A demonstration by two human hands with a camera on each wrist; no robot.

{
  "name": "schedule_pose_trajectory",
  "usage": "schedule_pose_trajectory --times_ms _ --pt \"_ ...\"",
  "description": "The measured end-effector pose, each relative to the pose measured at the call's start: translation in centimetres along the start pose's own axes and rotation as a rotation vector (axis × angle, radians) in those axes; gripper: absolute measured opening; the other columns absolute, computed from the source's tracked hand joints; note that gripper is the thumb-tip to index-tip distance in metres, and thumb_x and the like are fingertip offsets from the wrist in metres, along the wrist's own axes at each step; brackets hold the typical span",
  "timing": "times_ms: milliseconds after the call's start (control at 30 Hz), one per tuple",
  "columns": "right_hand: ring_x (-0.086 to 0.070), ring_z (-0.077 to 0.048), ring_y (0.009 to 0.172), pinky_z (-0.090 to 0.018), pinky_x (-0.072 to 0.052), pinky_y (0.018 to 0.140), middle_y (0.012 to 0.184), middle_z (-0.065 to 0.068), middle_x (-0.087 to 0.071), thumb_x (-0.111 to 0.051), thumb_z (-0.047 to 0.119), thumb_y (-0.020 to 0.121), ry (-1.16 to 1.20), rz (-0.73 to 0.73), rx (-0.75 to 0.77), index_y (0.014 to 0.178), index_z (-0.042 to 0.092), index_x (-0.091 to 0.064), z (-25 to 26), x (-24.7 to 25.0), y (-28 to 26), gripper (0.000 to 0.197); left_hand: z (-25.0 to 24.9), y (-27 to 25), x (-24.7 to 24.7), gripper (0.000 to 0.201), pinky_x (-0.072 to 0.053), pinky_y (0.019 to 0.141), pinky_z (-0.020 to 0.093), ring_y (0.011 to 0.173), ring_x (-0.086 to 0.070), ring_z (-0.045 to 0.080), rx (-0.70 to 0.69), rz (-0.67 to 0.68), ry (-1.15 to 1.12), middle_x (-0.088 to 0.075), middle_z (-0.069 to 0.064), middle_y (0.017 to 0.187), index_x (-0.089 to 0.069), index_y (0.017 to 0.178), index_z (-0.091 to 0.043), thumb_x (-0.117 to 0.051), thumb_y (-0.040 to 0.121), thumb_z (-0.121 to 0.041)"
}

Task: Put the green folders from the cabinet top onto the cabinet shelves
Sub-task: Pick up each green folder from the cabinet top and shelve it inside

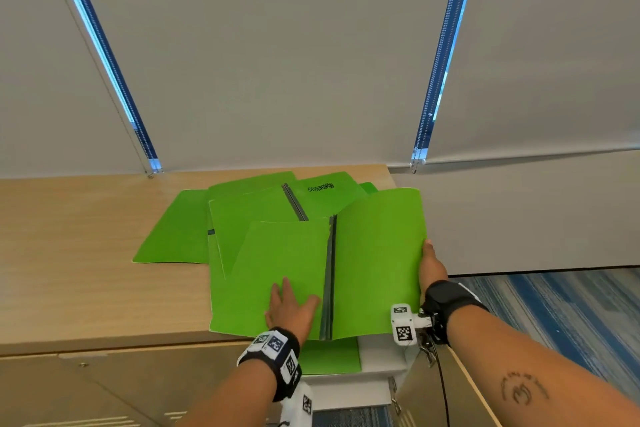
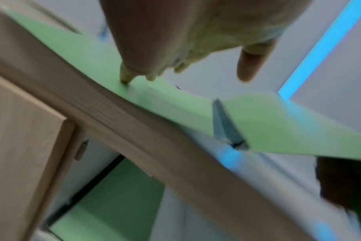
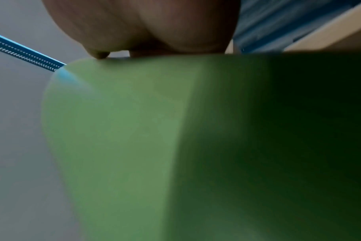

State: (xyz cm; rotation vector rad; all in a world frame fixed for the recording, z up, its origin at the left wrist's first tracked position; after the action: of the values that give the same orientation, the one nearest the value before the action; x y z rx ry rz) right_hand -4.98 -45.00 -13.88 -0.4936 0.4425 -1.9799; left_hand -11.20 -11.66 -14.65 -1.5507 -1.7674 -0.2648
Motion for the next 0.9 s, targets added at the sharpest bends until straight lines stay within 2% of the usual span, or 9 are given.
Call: schedule_pose_trajectory --times_ms 133,233,333,467,533,667,733,833,900 --pt "-0.061 -0.031 0.110 -0.051 -0.046 0.100 0.119 -0.009 -0.062 -0.038 0.077 0.081 0.290 0.151 -0.025 0.127 0.019 -0.055 0.7 -3.5 -2.1 0.076 -0.7 0.0 4.8 0.108 -0.013 0.117 0.059 0.148 -0.008 0.028 0.010 -0.070 -0.273 0.001 -0.001 0.162 -0.007 0.152 -0.032 -0.029 0.066 -0.093" --pt "-0.066 -0.031 0.103 -0.050 -0.048 0.099 0.113 -0.010 -0.069 -0.043 0.096 0.050 0.239 0.191 -0.011 0.122 0.016 -0.061 1.1 -5.8 -2.0 0.109 -3.9 -0.9 8.8 0.106 -0.014 0.117 0.056 0.147 -0.015 0.022 -0.120 -0.085 -0.458 -0.008 -0.005 0.161 -0.010 0.152 -0.036 -0.029 0.065 -0.094" --pt "-0.059 -0.036 0.108 -0.034 -0.042 0.094 0.119 -0.025 -0.061 -0.022 0.082 0.081 -0.059 0.069 0.085 0.117 -0.003 -0.061 3.5 -6.4 -5.4 0.099 -6.4 -1.9 11.3 0.103 -0.023 0.112 0.051 0.140 -0.032 0.023 -0.169 0.014 -0.707 -0.025 0.000 0.158 -0.021 0.150 -0.037 -0.036 0.064 -0.091" --pt "-0.058 -0.041 0.101 -0.039 -0.041 0.083 0.111 -0.033 -0.061 -0.013 0.059 0.097 -0.304 -0.075 0.280 0.098 -0.008 -0.065 6.3 -7.9 -8.0 0.084 -8.7 -4.3 12.2 0.118 -0.028 0.112 0.051 0.135 -0.038 0.027 -0.185 0.250 -0.665 -0.032 0.008 0.154 -0.027 0.148 -0.030 -0.053 0.049 -0.089" --pt "-0.059 -0.041 0.093 -0.039 -0.041 0.076 0.104 -0.031 -0.062 -0.016 0.059 0.097 -0.331 -0.109 0.341 0.091 -0.006 -0.062 6.9 -9.3 -8.7 0.080 -8.3 -4.5 13.3 0.112 -0.019 0.116 0.049 0.142 -0.027 0.027 -0.149 0.214 -0.608 -0.025 0.009 0.156 -0.023 0.150 -0.021 -0.065 0.061 -0.075" --pt "-0.055 -0.039 0.105 -0.039 -0.041 0.085 0.110 -0.023 -0.054 -0.039 0.053 0.095 -0.274 -0.087 0.507 0.101 -0.004 -0.055 7.8 -12.1 -10.5 0.059 -5.2 -3.7 16.7 0.036 -0.044 0.101 0.045 0.112 -0.059 0.029 -0.144 0.010 -0.615 -0.063 0.015 0.123 -0.056 0.112 -0.015 -0.072 0.082 -0.025" --pt "-0.050 -0.032 0.117 -0.036 -0.038 0.098 0.119 -0.013 -0.047 -0.052 0.045 0.093 -0.227 0.092 0.520 0.114 0.003 -0.048 6.9 -14.5 -11.1 0.048 -2.3 -3.2 17.1 0.038 -0.046 0.098 0.053 0.103 -0.063 0.034 -0.074 -0.019 -0.715 -0.067 0.018 0.110 -0.058 0.108 -0.008 -0.073 0.075 -0.016" --pt "-0.044 -0.025 0.125 -0.042 -0.035 0.109 0.130 -0.010 -0.045 -0.061 0.029 0.091 -0.165 0.431 0.316 0.139 0.008 -0.034 3.3 -17.2 -11.8 0.060 2.1 -3.0 16.5 0.050 -0.051 0.082 0.062 0.081 -0.064 0.039 0.041 -0.031 -0.790 -0.064 0.026 0.090 -0.060 0.101 0.005 -0.062 0.055 -0.012" --pt "-0.051 -0.026 0.109 -0.046 -0.040 0.103 0.119 -0.022 -0.055 -0.056 0.008 0.089 -0.191 0.531 0.273 0.129 -0.002 -0.044 1.5 -17.2 -12.0 0.044 4.5 -2.8 15.9 0.048 -0.052 0.072 0.060 0.073 -0.062 0.035 0.062 -0.064 -0.762 -0.063 0.024 0.082 -0.061 0.098 0.005 -0.057 0.051 -0.009"
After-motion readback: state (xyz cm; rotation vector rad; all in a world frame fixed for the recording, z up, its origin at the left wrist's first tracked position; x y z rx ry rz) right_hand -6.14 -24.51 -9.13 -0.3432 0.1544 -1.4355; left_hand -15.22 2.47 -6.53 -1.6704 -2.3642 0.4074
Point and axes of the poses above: each hand's wrist, its own y-axis towards the middle knuckle, its own x-axis out of the back of the hand, z = x × y, the point moved 10 cm from there along y, towards the middle knuckle
